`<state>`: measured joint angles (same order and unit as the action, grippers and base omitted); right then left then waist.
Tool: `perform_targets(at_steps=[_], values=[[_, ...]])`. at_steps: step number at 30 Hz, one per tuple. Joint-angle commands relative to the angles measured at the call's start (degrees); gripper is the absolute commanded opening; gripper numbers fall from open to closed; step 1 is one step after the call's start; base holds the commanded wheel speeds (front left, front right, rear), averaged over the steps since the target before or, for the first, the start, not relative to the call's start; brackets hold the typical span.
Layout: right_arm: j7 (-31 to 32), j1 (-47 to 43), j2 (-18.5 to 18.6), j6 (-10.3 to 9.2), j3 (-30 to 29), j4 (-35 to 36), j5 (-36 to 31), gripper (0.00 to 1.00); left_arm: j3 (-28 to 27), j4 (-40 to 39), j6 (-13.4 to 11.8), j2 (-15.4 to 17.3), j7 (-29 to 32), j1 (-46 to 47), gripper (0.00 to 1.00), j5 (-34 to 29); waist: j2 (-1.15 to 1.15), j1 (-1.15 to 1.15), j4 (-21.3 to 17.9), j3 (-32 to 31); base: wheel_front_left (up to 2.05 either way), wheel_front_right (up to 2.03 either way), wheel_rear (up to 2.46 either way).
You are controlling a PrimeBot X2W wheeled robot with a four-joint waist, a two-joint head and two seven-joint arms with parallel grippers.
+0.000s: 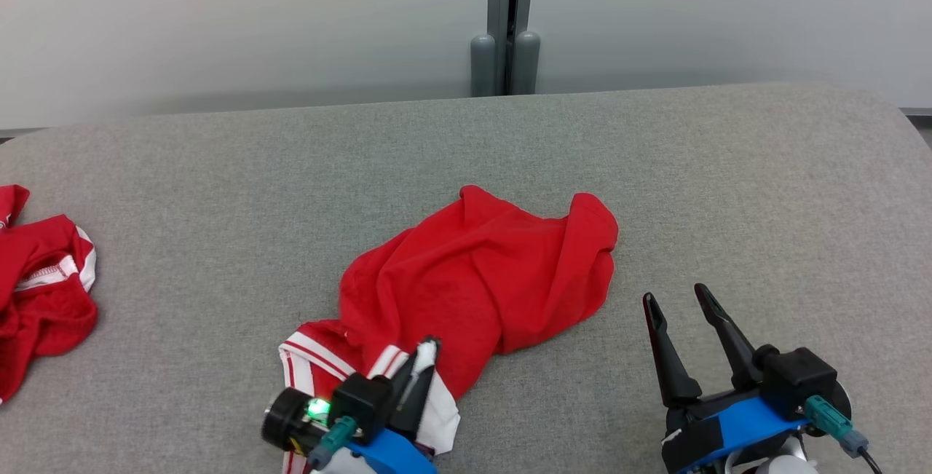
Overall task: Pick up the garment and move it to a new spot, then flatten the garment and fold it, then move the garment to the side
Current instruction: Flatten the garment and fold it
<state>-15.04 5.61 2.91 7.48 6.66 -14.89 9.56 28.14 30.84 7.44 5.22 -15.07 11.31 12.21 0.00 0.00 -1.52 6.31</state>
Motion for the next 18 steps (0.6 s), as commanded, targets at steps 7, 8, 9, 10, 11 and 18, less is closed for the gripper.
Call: perform_targets(at_steps=[7,8,9,10,11,18], values=[[-0.2,-1.3,0.0,0.03,1.1,-1.0,0.7,1.0,21.6,-4.7,0.0,3.2,-0.2,-0.2,0.0,12.9,0.0,0.0,0.6,-1.7,0.0,0.0,0.0],[-0.2,-1.3,0.0,0.03,1.1,-1.0,0.7,1.0,23.1,-4.7,0.0,3.7,-0.2,0.2,0.0,14.0,0.0,0.0,0.6,-1.7,0.0,0.0,0.0],[-0.2,-1.2,0.0,0.03,1.2,-1.1,0.7,1.0,24.5,-4.7,0.0,4.1,-0.2,0.6,0.0,15.1,0.0,0.0,0.6,-1.7,0.0,0.0,0.0],[-0.2,-1.2,0.0,0.03,1.1,-1.1,0.7,1.0,25.4,-5.1,0.0,4.3,-0.2,0.8,0.0,16.3,0.0,0.0,0.6,-1.7,0.0,0.0,0.0],[-0.2,-1.2,0.0,0.03,1.0,-1.1,0.7,1.0,26.0,-5.7,0.0,4.5,-0.2,1.2,0.44,17.1,0.0,0.0,0.7,-1.7,0.0,0.0,0.0],[-0.2,-1.9,0.0,0.03,0.2,-1.2,0.8,1.0,21.3,-11.5,0.0,6.4,-0.2,2.2,1.0,15.5,0.0,0.0,1.2,-1.6,0.0,0.0,0.0]])
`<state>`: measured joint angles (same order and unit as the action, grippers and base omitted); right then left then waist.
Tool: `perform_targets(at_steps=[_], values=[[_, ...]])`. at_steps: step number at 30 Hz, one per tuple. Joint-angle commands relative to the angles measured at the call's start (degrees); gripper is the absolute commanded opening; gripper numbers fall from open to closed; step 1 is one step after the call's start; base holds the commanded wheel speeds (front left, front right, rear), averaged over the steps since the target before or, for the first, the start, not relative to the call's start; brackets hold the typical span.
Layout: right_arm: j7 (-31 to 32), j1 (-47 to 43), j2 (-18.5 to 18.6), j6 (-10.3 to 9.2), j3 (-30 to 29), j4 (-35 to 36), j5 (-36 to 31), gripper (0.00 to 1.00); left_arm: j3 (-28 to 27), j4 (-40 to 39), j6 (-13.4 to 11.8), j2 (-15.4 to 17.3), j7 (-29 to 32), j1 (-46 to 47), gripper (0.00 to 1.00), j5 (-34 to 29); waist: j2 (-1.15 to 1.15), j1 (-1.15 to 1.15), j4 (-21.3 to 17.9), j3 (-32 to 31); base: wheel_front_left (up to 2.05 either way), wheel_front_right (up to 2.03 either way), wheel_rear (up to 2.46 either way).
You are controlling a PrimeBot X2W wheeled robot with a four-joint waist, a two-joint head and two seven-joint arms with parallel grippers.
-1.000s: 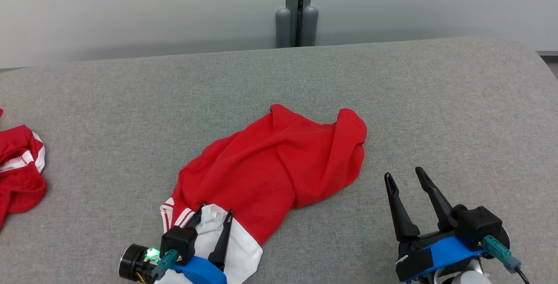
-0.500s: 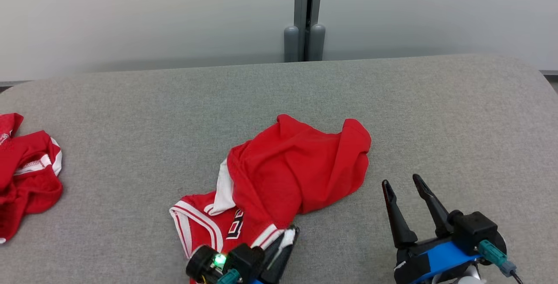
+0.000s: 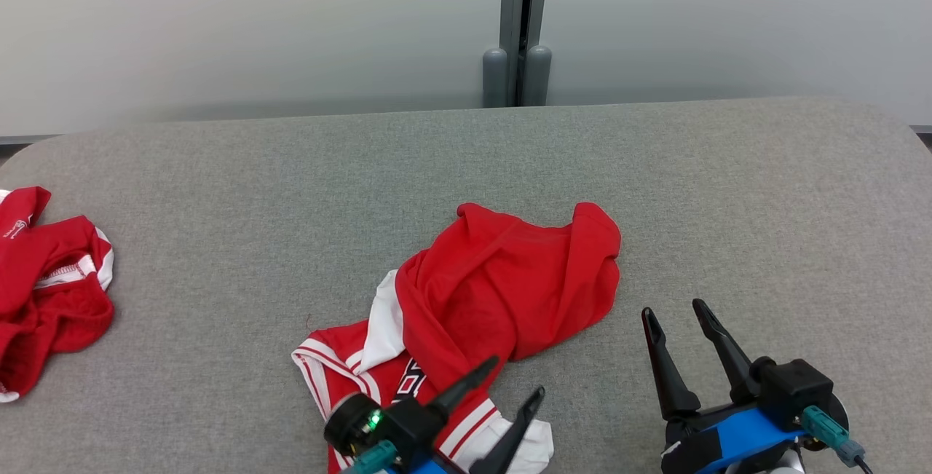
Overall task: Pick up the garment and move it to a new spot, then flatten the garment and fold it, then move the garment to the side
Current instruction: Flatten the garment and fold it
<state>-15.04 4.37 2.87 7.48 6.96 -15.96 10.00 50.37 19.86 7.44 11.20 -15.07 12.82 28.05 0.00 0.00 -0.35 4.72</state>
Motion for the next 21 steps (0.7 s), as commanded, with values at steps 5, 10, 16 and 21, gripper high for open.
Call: perform_targets(at_steps=[5,10,16,21], values=[[-0.2,-0.7,0.0,0.03,0.1,-0.3,0.6,1.0,-7.9,-3.8,-0.1,1.0,-0.2,0.0,1.0,-2.8,0.0,0.0,-0.1,0.1,0.0,0.0,0.0],[-0.2,0.0,0.0,0.03,0.1,-0.6,0.7,1.0,-17.2,-4.3,-1.0,2.5,-0.2,-0.5,1.0,-5.5,0.0,0.0,-0.8,0.5,0.0,0.0,0.0],[-0.2,0.8,0.0,0.02,0.0,-0.9,0.3,1.0,-27.1,-1.2,-1.7,3.7,-0.2,-0.3,1.0,-7.3,0.0,0.0,-1.9,1.6,0.0,0.0,0.0],[-0.2,1.2,0.0,0.03,-0.3,-1.1,-0.1,1.0,-31.6,4.2,-1.1,3.6,-0.2,-0.1,1.0,-8.5,0.0,0.0,-2.6,2.6,0.0,0.0,0.0]])
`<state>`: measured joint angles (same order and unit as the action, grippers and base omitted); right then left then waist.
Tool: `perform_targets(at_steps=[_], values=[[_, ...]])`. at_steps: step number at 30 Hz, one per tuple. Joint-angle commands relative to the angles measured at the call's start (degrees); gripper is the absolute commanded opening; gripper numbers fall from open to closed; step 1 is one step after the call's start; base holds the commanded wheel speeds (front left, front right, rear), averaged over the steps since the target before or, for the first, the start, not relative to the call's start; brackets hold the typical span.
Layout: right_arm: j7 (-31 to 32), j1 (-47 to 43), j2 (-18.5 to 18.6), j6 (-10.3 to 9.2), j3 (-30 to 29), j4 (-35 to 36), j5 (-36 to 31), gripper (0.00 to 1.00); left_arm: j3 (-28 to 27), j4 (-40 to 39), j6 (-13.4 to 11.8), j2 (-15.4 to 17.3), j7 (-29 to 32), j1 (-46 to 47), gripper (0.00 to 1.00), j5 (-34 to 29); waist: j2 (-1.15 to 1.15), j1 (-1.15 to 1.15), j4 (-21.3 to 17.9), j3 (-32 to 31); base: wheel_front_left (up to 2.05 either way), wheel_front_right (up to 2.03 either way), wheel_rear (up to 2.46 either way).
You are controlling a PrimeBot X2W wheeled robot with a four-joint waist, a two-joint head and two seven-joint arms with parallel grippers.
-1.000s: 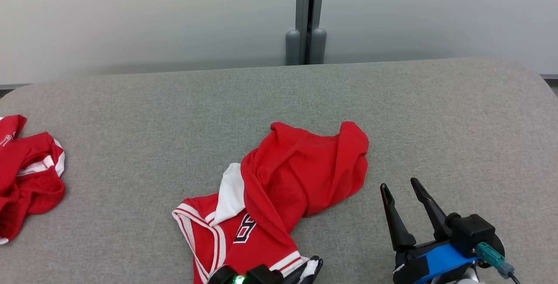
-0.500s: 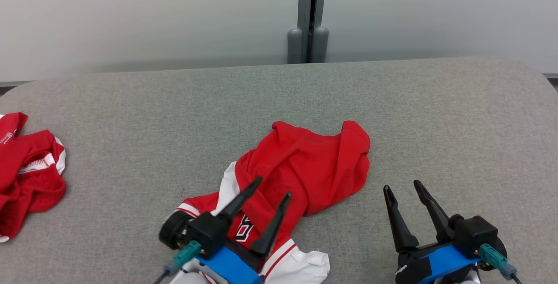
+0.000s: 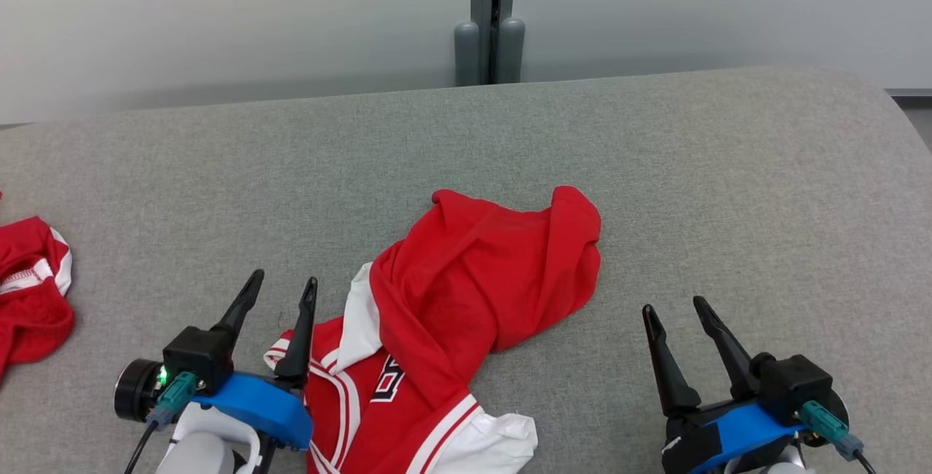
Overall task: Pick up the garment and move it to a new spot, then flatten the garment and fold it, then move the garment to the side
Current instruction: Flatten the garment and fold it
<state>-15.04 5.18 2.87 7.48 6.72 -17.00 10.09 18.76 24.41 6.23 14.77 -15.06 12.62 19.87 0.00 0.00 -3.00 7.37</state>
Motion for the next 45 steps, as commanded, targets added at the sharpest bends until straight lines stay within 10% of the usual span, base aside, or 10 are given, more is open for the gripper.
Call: perform_targets(at_steps=[1,21,23,25,43,45], values=[[-0.2,0.5,0.0,0.03,-0.1,-0.1,-0.2,1.0,-0.5,0.6,0.2,-0.1,-0.2,0.3,1.0,-0.4,0.0,0.0,0.0,0.2,0.0,0.0,0.0],[-0.2,1.6,0.0,0.03,-0.2,-1.5,-0.5,1.0,5.9,22.4,1.4,-3.9,-0.1,4.0,1.0,5.5,0.0,0.0,-0.7,1.0,0.0,0.0,0.0],[-0.2,1.7,0.1,0.03,-0.3,-1.1,-0.5,1.0,7.3,23.2,1.4,-3.8,0.0,4.8,0.35,6.6,0.0,0.0,-0.7,1.0,0.0,0.0,0.0],[-0.2,1.7,0.0,0.03,-0.4,-0.8,-0.6,1.0,7.9,23.0,1.4,-3.3,0.0,5.9,0.0,7.5,0.0,0.0,-0.6,1.0,0.0,0.0,0.0],[-0.2,2.3,0.0,0.03,-0.7,-0.4,-1.5,1.0,-5.2,18.4,1.2,2.5,-0.1,16.4,0.04,3.1,0.0,0.0,-1.6,1.8,0.0,0.0,0.0],[-0.2,2.3,0.0,0.03,-0.5,-0.5,-1.6,1.0,-6.7,19.3,1.2,2.9,-0.1,16.6,0.89,2.5,0.0,0.0,-2.0,2.1,0.0,0.0,0.0]])
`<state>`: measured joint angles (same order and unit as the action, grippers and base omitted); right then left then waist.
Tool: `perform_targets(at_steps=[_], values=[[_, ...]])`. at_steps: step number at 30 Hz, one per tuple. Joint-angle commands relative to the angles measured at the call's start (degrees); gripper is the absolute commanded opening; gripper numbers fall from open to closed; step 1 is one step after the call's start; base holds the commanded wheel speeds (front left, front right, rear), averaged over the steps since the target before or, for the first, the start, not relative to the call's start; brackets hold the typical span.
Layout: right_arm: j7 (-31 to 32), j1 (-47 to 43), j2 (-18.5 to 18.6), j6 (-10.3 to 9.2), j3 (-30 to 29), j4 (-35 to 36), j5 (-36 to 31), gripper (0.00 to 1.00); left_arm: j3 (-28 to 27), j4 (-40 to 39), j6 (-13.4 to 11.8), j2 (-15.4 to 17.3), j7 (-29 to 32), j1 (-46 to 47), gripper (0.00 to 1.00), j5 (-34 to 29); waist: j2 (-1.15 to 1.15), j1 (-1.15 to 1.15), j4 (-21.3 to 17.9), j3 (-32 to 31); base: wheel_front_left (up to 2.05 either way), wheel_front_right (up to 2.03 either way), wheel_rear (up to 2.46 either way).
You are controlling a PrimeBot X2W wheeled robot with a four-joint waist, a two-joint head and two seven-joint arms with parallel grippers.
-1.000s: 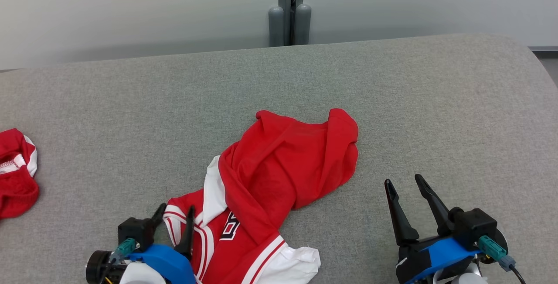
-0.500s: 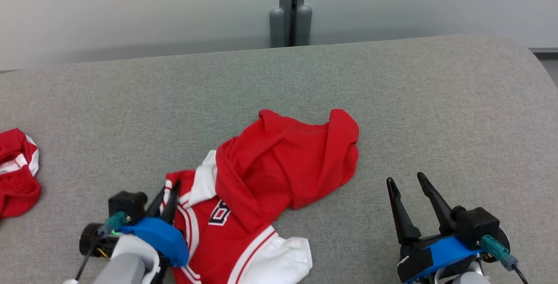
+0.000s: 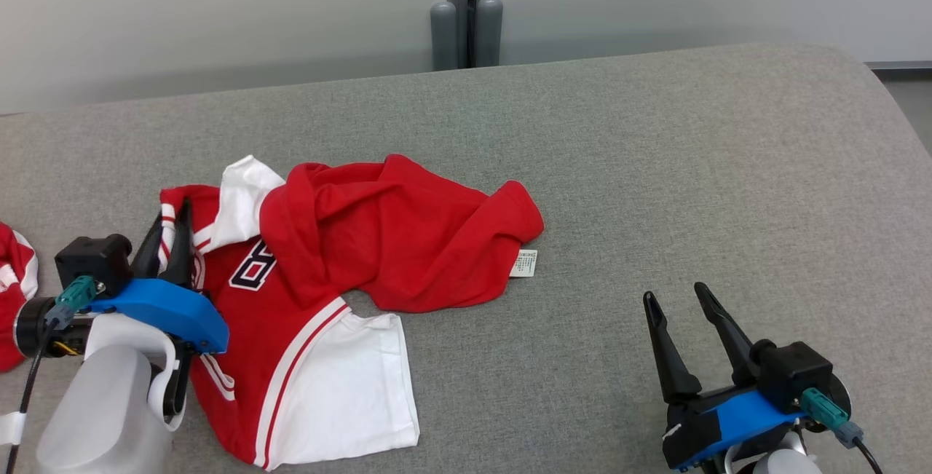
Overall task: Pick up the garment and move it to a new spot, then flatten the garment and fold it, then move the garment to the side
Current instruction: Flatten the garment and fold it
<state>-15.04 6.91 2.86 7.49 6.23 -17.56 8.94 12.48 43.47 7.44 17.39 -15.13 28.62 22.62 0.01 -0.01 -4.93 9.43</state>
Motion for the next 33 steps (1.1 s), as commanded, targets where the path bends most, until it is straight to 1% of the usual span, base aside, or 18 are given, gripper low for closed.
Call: perform_targets(at_steps=[1,6,10,13,14,15,22,26,33], values=[[-0.2,0.6,0.1,0.02,0.0,0.0,-0.4,1.0,-1.0,0.5,0.0,0.3,0.0,0.7,1.0,-0.6,-0.01,0.01,-0.2,0.1,0.0,0.0,0.0],[-0.2,0.3,0.1,0.02,-0.5,0.0,-0.1,1.0,-4.5,-2.3,0.0,0.1,0.0,-1.4,1.0,-2.7,-0.01,0.01,-0.2,0.0,0.0,0.0,0.0],[-0.2,-0.6,0.1,0.02,-0.6,-0.2,0.2,1.0,-7.7,-8.3,0.0,-1.3,0.0,-4.4,1.0,-5.0,-0.01,0.01,0.4,-1.1,0.0,0.0,0.0],[-0.2,-0.9,0.1,0.02,-0.6,-0.2,0.4,1.0,-9.9,-13.6,0.0,-3.1,0.0,-8.4,1.0,-7.1,-0.01,0.01,1.3,-2.2,0.0,0.0,0.0],[-0.2,-0.9,0.1,0.02,-0.6,-0.2,0.4,1.0,-9.9,-13.6,0.0,-3.1,0.0,-8.4,1.0,-7.1,-0.01,0.01,1.3,-2.2,0.0,0.0,0.0],[-0.2,-1.0,0.0,0.02,-0.5,-0.3,0.4,1.0,-10.6,-15.5,0.0,-3.7,0.0,-9.6,1.0,-7.9,-0.01,0.01,1.5,-2.6,0.0,0.0,0.0],[-0.2,-1.6,0.1,0.02,-0.7,-0.6,0.6,1.0,-13.3,-25.5,0.0,-8.4,0.0,-17.6,1.0,-12.5,-0.01,0.01,3.9,-5.0,0.0,0.0,0.0],[-0.2,-2.2,0.1,0.02,-1.4,-0.7,0.7,1.0,-14.4,-29.0,0.0,-10.5,0.0,-21.9,1.0,-14.4,-0.01,0.01,5.0,-5.9,0.0,0.0,0.0],[-0.2,-3.7,0.1,0.02,-1.7,-1.2,1.1,1.0,-15.8,-32.4,0.0,-12.7,0.0,-28.2,1.0,-16.7,-0.01,0.01,6.1,-7.0,0.0,0.0,0.0]])
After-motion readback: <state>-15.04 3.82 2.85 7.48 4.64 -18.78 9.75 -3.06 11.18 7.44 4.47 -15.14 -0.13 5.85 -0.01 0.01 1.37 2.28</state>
